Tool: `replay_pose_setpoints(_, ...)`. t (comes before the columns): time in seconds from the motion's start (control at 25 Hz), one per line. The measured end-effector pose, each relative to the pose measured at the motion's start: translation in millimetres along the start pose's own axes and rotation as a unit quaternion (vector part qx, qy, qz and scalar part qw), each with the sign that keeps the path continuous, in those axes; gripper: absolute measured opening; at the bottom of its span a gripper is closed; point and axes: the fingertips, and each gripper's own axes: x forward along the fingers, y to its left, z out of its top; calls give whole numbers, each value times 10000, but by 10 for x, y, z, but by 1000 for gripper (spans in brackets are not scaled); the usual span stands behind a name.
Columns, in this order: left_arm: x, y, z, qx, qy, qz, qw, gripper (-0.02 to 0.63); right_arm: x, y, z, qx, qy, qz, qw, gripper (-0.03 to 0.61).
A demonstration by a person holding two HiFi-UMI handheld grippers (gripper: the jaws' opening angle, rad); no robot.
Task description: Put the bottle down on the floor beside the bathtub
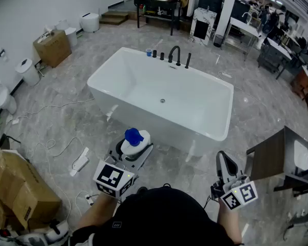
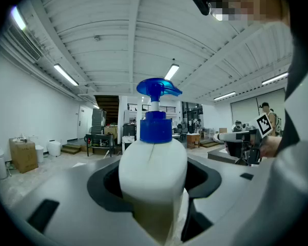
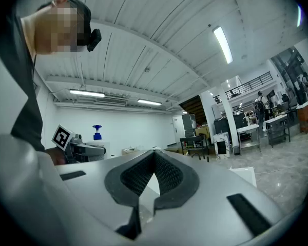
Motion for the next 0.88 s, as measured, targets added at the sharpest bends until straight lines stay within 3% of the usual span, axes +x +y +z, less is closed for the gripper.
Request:
replay_pose_setpoints(0.44, -335, 387, -48, -48, 26, 117, 9999, 273, 230, 350, -98, 120, -27, 91, 9999, 26)
replay_pose_setpoints(0.64, -565, 710, -111, -94, 26, 204, 9997, 273, 518, 688, -333, 546, 203, 388, 9975, 28)
replay_pose_setpoints(0.88, -894, 1257, -335, -165, 142, 492, 9986, 273, 843, 1124, -637, 477, 585, 664, 9949, 28)
